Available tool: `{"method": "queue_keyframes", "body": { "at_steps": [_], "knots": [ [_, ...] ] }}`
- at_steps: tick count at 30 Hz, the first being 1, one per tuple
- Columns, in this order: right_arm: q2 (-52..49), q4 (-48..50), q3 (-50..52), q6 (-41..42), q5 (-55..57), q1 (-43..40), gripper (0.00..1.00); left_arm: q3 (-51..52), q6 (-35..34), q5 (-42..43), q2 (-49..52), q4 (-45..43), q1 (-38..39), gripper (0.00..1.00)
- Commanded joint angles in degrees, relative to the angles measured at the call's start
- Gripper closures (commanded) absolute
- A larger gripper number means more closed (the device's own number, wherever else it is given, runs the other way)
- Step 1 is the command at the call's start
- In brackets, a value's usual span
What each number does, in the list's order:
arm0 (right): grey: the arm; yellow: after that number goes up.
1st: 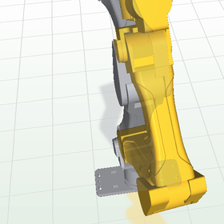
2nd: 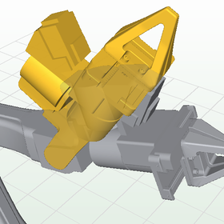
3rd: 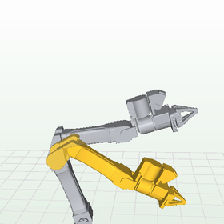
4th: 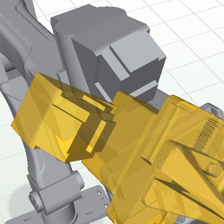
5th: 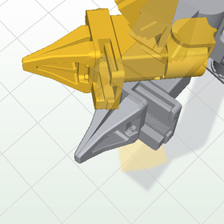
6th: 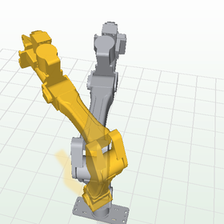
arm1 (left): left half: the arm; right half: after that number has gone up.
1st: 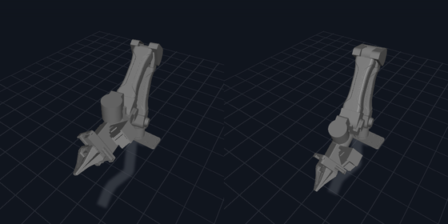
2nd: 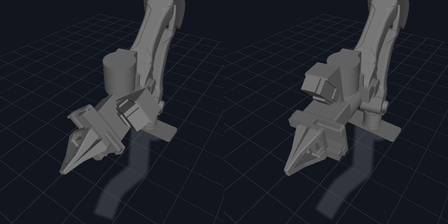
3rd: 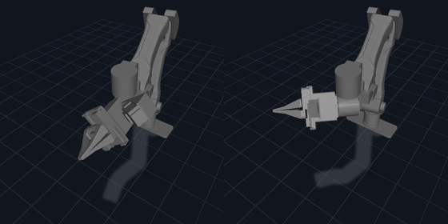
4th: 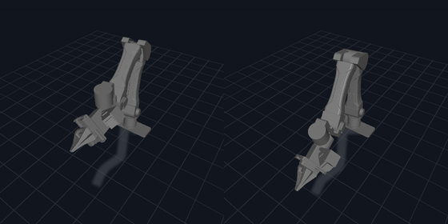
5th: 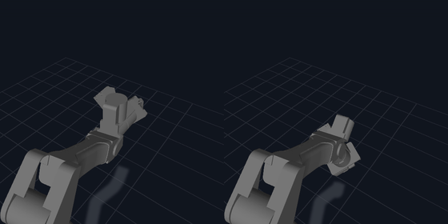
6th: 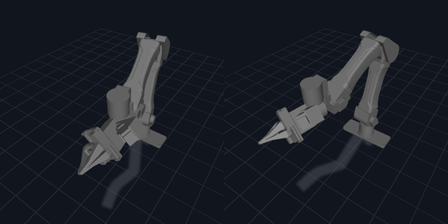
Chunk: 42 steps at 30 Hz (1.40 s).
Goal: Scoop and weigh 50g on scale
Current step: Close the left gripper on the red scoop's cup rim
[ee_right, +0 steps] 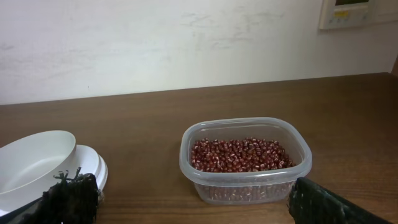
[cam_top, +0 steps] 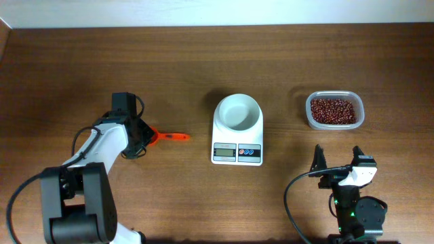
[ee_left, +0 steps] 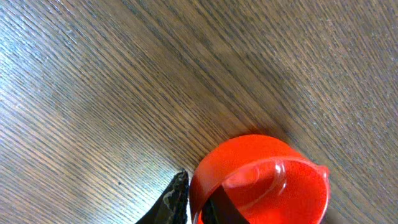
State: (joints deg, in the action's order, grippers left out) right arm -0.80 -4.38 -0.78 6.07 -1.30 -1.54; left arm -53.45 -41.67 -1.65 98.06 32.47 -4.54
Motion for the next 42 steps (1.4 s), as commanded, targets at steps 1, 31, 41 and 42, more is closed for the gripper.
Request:
{"method": "queue_keyframes", "body": {
  "at_steps": [1,31,41,42],
  "knots": [
    [0.6,-0.1,0.5,0.1,0.5,-0.4,0.01,0.3,-0.6,0.4,0.6,-0.2,-0.2,0.76],
    [0.6,-0.1,0.5,0.1,0.5,-0.4,0.01,0.7,-6.8,3.8,0.6,-0.3,-0.2,0.67],
    [0.6,-0.1,0.5,0.1,0.5,-0.4,0.01,0.8,-15.8,4.5,0.6,3.2,-0.2,0.42],
    [0.6,-0.1,0.5,0.1,0.5,-0.4,0.01,0.8,-17.4,4.5,0.6,3.2,-0.2,0.43]
  ]
}}
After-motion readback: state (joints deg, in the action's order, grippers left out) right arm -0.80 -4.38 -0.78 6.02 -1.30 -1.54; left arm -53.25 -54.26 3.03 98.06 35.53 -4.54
